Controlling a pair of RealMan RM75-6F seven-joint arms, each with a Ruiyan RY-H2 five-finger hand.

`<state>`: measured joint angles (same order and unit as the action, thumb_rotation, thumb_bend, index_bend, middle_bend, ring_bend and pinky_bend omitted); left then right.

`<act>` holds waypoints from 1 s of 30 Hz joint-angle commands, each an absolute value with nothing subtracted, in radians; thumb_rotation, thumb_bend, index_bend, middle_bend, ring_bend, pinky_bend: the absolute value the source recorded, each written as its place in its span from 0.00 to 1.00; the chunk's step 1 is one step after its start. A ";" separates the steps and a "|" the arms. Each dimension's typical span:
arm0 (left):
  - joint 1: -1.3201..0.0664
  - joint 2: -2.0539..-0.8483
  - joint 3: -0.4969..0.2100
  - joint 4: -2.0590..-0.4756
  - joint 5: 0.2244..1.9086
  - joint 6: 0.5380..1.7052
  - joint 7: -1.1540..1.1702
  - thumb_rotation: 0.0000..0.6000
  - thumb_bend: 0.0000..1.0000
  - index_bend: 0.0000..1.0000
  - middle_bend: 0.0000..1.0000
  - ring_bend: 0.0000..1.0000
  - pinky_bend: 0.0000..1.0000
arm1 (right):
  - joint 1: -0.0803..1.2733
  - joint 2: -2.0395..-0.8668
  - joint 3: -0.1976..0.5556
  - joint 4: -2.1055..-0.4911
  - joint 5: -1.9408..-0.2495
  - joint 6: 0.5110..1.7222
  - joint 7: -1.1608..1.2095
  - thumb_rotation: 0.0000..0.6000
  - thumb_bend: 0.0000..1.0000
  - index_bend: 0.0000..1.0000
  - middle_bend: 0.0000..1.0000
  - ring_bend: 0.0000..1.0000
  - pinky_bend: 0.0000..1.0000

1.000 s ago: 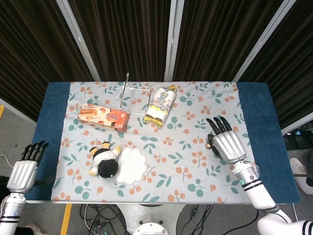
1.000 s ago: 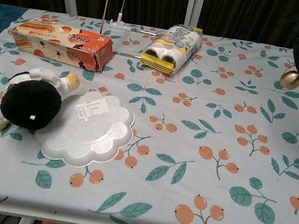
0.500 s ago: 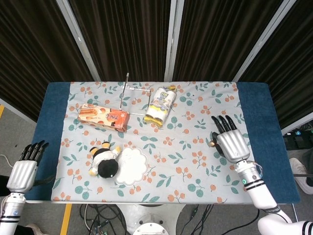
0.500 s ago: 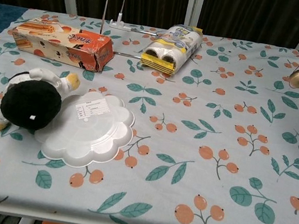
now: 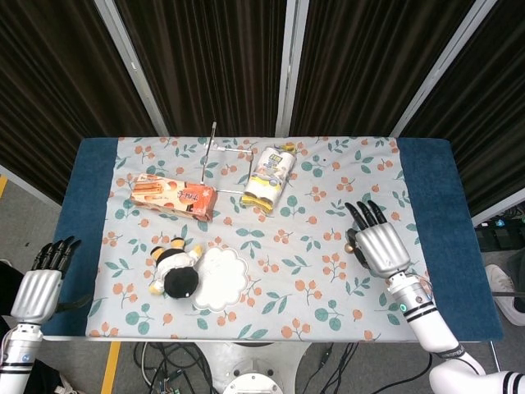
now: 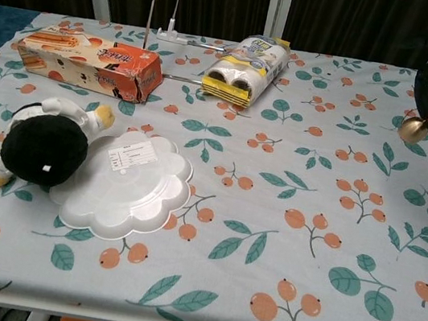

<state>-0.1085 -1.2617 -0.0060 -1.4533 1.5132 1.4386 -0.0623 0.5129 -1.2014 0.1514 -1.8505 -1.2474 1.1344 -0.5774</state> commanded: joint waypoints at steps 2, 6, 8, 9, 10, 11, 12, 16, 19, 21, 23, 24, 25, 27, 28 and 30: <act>-0.114 -1.265 -0.005 -1.456 1.522 1.435 -0.054 1.00 0.02 0.06 0.00 0.00 0.02 | 0.508 -1.175 0.111 -1.929 -1.275 1.134 -0.472 1.00 0.40 0.75 0.07 0.00 0.00; -0.111 -1.260 -0.006 -1.460 1.520 1.442 -0.052 1.00 0.02 0.06 0.00 0.00 0.02 | 0.476 -1.210 0.180 -1.803 -1.381 1.365 -0.617 1.00 0.40 0.75 0.07 0.00 0.00; -0.108 -1.257 -0.007 -1.459 1.516 1.445 -0.057 1.00 0.02 0.06 0.00 0.00 0.02 | 0.458 -1.249 0.239 -1.744 -1.361 1.471 -0.646 1.00 0.40 0.75 0.08 0.00 0.00; -0.107 -1.258 -0.007 -1.457 1.515 1.445 -0.058 1.00 0.02 0.06 0.00 0.00 0.02 | 0.453 -1.258 0.250 -1.737 -1.360 1.492 -0.635 1.00 0.40 0.75 0.08 0.00 0.00; -0.107 -1.259 -0.007 -1.456 1.514 1.445 -0.060 1.00 0.02 0.06 0.00 0.00 0.02 | 0.449 -1.264 0.248 -1.734 -1.368 1.500 -0.615 1.00 0.40 0.75 0.08 0.00 0.00; -0.107 -1.262 -0.007 -1.454 1.513 1.442 -0.061 1.00 0.02 0.06 0.00 0.00 0.02 | 0.445 -1.267 0.224 -1.734 -1.380 1.479 -0.589 1.00 0.40 0.75 0.09 0.00 0.00; -0.109 -1.264 -0.006 -1.452 1.514 1.439 -0.062 1.00 0.02 0.06 0.00 0.00 0.02 | 0.444 -1.261 0.191 -1.737 -1.378 1.435 -0.584 1.00 0.40 0.75 0.09 0.00 0.00; -0.116 -1.271 -0.002 -1.452 1.526 1.431 -0.056 1.00 0.02 0.06 0.00 0.00 0.02 | 0.462 -1.215 0.108 -1.794 -1.246 1.216 -0.612 1.00 0.39 0.75 0.08 0.00 0.00; -0.113 -1.264 -0.004 -1.459 1.519 1.436 -0.048 1.00 0.02 0.06 0.00 0.00 0.02 | 0.468 -1.206 0.149 -1.810 -1.248 1.242 -0.566 1.00 0.40 0.75 0.08 0.00 0.00; -0.112 -1.258 -0.009 -1.463 1.513 1.439 -0.046 1.00 0.02 0.06 0.00 0.00 0.02 | 0.462 -1.204 0.193 -1.813 -1.286 1.310 -0.519 1.00 0.40 0.75 0.08 0.00 0.00; -0.112 -1.256 -0.010 -1.465 1.513 1.440 -0.048 1.00 0.02 0.06 0.00 0.00 0.02 | 0.456 -1.206 0.228 -1.808 -1.317 1.375 -0.503 1.00 0.39 0.75 0.09 0.00 0.00; -0.112 -1.257 -0.009 -1.465 1.514 1.439 -0.049 1.00 0.02 0.06 0.00 0.00 0.02 | 0.454 -1.205 0.230 -1.813 -1.323 1.384 -0.501 1.00 0.39 0.75 0.09 0.00 0.00; -0.113 -1.259 -0.008 -1.464 1.515 1.437 -0.049 1.00 0.02 0.06 0.00 0.00 0.01 | 0.453 -1.200 0.221 -1.823 -1.326 1.373 -0.500 1.00 0.40 0.75 0.09 0.00 0.00; -0.115 -1.264 -0.005 -1.461 1.517 1.431 -0.050 1.00 0.02 0.06 0.00 0.00 0.02 | 0.456 -1.179 0.170 -1.843 -1.330 1.307 -0.524 1.00 0.39 0.75 0.09 0.00 0.00; -0.116 -1.267 -0.004 -1.460 1.518 1.430 -0.051 1.00 0.02 0.06 0.00 0.00 0.02 | 0.458 -1.175 0.153 -1.843 -1.329 1.287 -0.549 1.00 0.39 0.75 0.09 0.00 0.00; -0.116 -1.270 -0.004 -1.457 1.520 1.431 -0.054 1.00 0.02 0.06 0.00 0.00 0.02 | 0.456 -1.190 0.141 -1.830 -1.321 1.282 -0.577 1.00 0.39 0.75 0.08 0.00 0.00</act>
